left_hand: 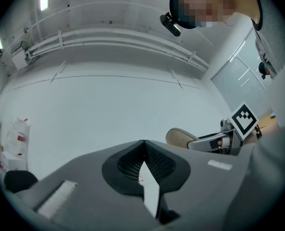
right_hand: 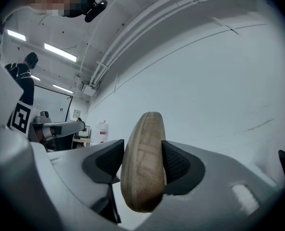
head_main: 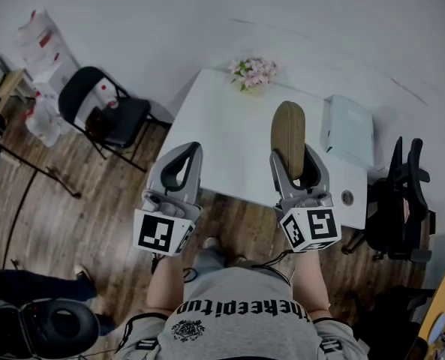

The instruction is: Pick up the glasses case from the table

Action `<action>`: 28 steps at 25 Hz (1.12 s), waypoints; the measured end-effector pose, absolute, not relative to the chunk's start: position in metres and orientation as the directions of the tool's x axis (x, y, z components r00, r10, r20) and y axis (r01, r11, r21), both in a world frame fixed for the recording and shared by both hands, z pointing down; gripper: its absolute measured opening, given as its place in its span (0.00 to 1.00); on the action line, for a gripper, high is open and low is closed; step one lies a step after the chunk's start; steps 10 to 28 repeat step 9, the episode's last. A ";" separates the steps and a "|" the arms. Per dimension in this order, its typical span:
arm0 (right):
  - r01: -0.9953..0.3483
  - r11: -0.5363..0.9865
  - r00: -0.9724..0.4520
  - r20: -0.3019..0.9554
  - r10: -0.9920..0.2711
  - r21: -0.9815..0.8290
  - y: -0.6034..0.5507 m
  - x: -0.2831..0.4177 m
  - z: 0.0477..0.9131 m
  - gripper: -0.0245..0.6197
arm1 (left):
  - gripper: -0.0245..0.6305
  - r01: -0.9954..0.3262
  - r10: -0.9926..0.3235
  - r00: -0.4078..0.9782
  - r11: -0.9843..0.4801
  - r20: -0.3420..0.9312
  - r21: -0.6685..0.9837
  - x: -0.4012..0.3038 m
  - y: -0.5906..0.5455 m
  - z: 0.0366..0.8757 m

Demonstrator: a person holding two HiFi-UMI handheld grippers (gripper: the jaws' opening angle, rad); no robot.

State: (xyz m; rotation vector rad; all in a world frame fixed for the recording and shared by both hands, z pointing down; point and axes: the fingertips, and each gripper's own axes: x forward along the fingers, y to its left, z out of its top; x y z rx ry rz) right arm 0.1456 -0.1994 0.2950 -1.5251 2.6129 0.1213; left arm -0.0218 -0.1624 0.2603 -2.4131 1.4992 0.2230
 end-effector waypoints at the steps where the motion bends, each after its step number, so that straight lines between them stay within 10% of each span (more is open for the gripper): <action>1: -0.870 0.492 -0.489 -0.140 -0.861 0.013 -0.199 0.145 0.294 0.41 | 0.06 -0.895 -0.850 0.445 -0.415 -0.281 -0.163 -0.022 -0.162 0.260; 28: -0.869 0.494 -0.490 -0.149 -0.859 0.014 -0.200 0.145 0.292 0.41 | 0.06 -0.895 -0.851 0.445 -0.413 -0.280 -0.166 -0.022 -0.163 0.260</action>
